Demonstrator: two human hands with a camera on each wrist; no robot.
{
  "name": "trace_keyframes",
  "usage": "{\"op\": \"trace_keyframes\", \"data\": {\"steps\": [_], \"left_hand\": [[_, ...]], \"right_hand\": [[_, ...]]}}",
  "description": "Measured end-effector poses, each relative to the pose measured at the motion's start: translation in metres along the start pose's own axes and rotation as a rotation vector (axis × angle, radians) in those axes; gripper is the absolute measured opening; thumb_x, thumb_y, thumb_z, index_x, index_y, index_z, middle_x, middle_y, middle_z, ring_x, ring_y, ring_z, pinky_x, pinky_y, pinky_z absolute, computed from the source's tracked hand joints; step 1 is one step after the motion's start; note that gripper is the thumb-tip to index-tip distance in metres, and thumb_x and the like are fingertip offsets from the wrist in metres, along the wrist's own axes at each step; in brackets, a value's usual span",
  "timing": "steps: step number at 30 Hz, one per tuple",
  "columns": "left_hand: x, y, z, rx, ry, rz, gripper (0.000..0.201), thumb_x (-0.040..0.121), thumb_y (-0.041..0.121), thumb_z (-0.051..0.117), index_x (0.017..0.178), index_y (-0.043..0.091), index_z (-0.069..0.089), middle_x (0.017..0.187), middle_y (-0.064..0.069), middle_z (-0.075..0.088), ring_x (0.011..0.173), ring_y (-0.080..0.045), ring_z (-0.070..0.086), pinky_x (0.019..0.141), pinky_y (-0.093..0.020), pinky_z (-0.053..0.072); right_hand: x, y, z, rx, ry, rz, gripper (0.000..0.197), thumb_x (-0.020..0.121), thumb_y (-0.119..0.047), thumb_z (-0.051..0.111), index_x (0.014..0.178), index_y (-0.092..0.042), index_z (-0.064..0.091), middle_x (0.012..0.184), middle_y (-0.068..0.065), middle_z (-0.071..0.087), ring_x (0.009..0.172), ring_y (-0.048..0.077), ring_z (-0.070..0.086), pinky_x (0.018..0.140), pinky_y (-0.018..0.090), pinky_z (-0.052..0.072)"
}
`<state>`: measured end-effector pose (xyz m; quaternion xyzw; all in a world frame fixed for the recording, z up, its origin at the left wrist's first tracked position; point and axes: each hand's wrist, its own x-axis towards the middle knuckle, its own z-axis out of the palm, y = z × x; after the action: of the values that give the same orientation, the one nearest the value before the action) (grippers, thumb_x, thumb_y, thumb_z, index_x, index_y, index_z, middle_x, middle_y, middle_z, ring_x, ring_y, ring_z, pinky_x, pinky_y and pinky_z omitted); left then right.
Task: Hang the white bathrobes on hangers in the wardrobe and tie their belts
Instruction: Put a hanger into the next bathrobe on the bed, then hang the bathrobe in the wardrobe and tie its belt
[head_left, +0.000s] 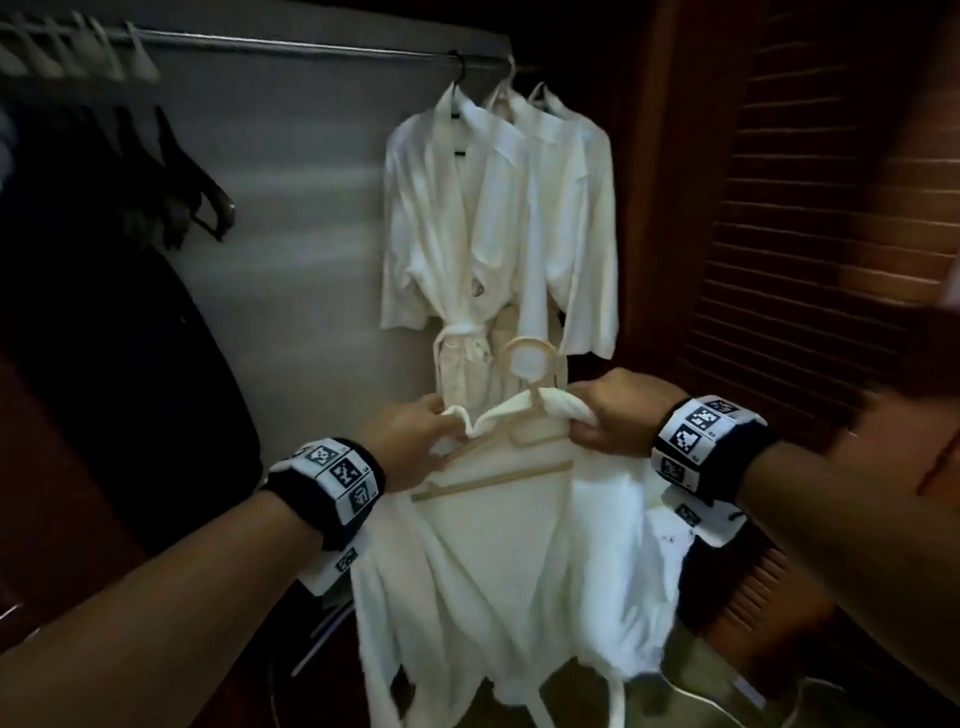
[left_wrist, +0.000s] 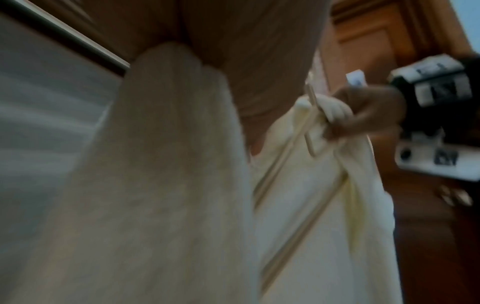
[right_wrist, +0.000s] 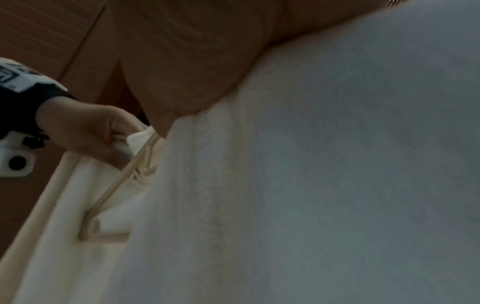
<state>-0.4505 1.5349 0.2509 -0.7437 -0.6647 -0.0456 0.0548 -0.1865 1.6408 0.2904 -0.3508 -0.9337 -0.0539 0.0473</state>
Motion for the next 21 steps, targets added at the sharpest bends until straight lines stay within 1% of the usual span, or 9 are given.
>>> {"op": "trace_keyframes", "data": {"steps": [2, 4, 7, 10, 12, 14, 16, 18, 21], "left_hand": [[0.021, -0.019, 0.004, -0.132, 0.043, -0.020, 0.025, 0.084, 0.019, 0.061, 0.098, 0.039, 0.058, 0.097, 0.009, 0.057, 0.080, -0.019, 0.061, 0.071, -0.035, 0.053], [0.047, -0.048, 0.017, -0.235, 0.129, 0.010, 0.027, 0.085, 0.015, 0.050, 0.085, 0.038, 0.065, 0.090, 0.009, 0.064, 0.078, -0.019, 0.064, 0.072, -0.038, 0.054], [0.092, -0.083, 0.027, -0.301, 0.266, 0.001, 0.031, 0.088, 0.022, 0.038, 0.098, 0.035, 0.064, 0.105, 0.005, 0.066, 0.093, -0.023, 0.065, 0.082, -0.038, 0.053], [0.137, -0.102, 0.021, -0.326, 0.339, -0.057, 0.029, 0.090, 0.018, 0.056, 0.115, 0.033, 0.058, 0.119, 0.002, 0.062, 0.104, -0.023, 0.061, 0.087, -0.028, 0.046], [0.169, -0.111, 0.015, -0.202, 0.319, -0.057, 0.041, 0.088, 0.015, 0.063, 0.127, 0.027, 0.054, 0.123, 0.000, 0.061, 0.107, -0.023, 0.060, 0.084, -0.027, 0.044], [0.200, -0.124, 0.008, 0.041, 0.270, -0.035, 0.040, 0.091, 0.014, 0.056, 0.129, 0.026, 0.051, 0.115, -0.003, 0.062, 0.097, -0.027, 0.063, 0.074, -0.030, 0.047], [0.226, -0.146, 0.002, 0.111, 0.218, -0.035, 0.033, 0.092, 0.015, 0.051, 0.123, 0.026, 0.055, 0.108, -0.003, 0.059, 0.089, -0.028, 0.061, 0.071, -0.032, 0.048], [0.240, -0.164, 0.002, 0.097, 0.156, -0.035, 0.022, 0.092, 0.018, 0.051, 0.112, 0.025, 0.059, 0.105, -0.005, 0.054, 0.091, -0.026, 0.053, 0.073, -0.031, 0.044], [0.263, -0.185, 0.015, 0.029, 0.139, -0.121, 0.015, 0.090, 0.008, 0.055, 0.096, 0.017, 0.064, 0.108, -0.008, 0.051, 0.097, -0.028, 0.053, 0.076, -0.033, 0.044]], "right_hand": [[0.032, 0.005, 0.011, -0.020, 0.008, -0.031, 0.035, 0.080, -0.047, 0.051, 0.110, -0.031, 0.058, 0.092, 0.003, 0.069, 0.086, 0.029, 0.066, 0.066, 0.032, 0.050], [0.064, 0.012, 0.021, -0.036, -0.001, -0.047, 0.033, 0.081, -0.045, 0.053, 0.110, -0.030, 0.058, 0.092, 0.004, 0.068, 0.086, 0.030, 0.066, 0.064, 0.030, 0.047], [0.114, 0.029, 0.032, -0.004, 0.002, -0.030, 0.027, 0.079, -0.047, 0.051, 0.101, -0.030, 0.051, 0.090, 0.003, 0.066, 0.084, 0.030, 0.065, 0.068, 0.034, 0.051], [0.164, 0.044, 0.038, 0.015, -0.006, -0.031, 0.025, 0.082, -0.043, 0.053, 0.103, -0.031, 0.050, 0.088, 0.001, 0.062, 0.081, 0.029, 0.063, 0.064, 0.032, 0.047], [0.195, 0.050, 0.040, 0.042, 0.001, -0.035, 0.026, 0.082, -0.042, 0.054, 0.104, -0.030, 0.048, 0.088, 0.001, 0.062, 0.080, 0.029, 0.063, 0.063, 0.031, 0.044], [0.225, 0.058, 0.045, 0.075, 0.027, -0.026, 0.028, 0.080, -0.044, 0.054, 0.100, -0.027, 0.046, 0.088, 0.003, 0.063, 0.079, 0.029, 0.062, 0.062, 0.032, 0.045], [0.254, 0.069, 0.047, 0.146, 0.082, -0.016, 0.025, 0.078, -0.045, 0.055, 0.094, -0.029, 0.046, 0.083, 0.001, 0.061, 0.076, 0.028, 0.062, 0.060, 0.033, 0.046], [0.274, 0.078, 0.045, 0.195, 0.136, 0.005, 0.028, 0.074, -0.047, 0.053, 0.095, -0.029, 0.050, 0.082, 0.001, 0.062, 0.075, 0.026, 0.062, 0.061, 0.033, 0.047], [0.310, 0.096, 0.047, 0.191, 0.160, -0.015, 0.039, 0.069, -0.051, 0.046, 0.099, -0.028, 0.052, 0.083, 0.000, 0.064, 0.078, 0.026, 0.063, 0.065, 0.038, 0.053]]}}
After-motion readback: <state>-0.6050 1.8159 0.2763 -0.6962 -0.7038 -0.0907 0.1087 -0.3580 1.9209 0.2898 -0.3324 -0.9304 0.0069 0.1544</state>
